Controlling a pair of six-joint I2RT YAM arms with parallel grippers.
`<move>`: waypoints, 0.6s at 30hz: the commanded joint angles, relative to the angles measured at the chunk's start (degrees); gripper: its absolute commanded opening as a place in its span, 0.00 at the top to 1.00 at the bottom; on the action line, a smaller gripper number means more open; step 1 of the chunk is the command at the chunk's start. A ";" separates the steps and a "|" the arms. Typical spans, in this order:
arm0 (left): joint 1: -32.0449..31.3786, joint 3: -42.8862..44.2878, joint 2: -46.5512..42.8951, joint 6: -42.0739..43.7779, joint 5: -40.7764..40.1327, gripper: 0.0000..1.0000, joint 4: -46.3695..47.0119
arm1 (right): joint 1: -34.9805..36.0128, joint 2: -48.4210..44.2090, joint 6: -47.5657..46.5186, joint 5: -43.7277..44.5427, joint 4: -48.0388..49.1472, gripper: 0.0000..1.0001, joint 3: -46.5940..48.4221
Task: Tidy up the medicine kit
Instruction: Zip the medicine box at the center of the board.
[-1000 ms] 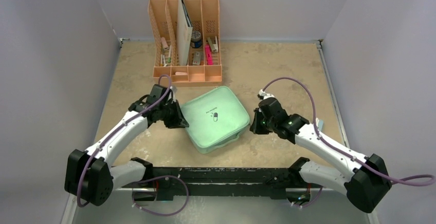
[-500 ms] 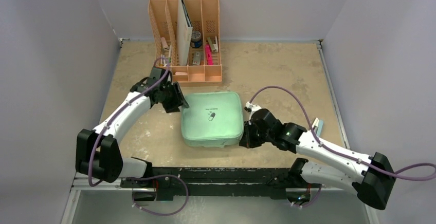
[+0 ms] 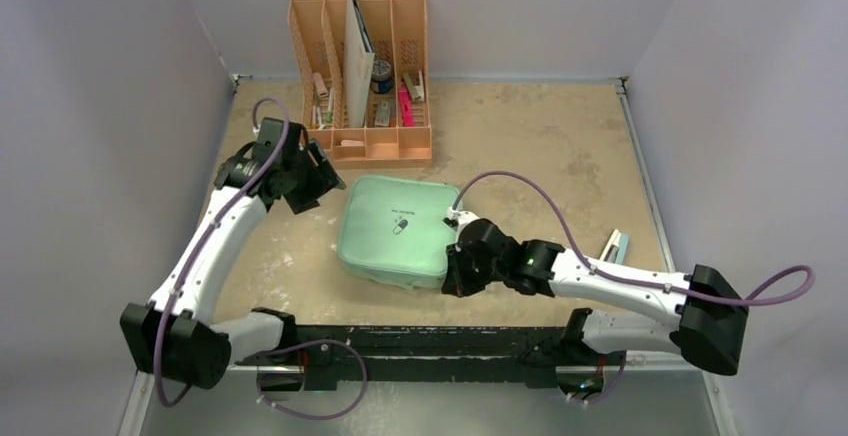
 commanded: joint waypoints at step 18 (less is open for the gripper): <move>0.36 -21.59 -17.46 -17.59 23.25 0.40 6.45 | 7.45 5.79 1.04 6.20 6.28 1.00 8.22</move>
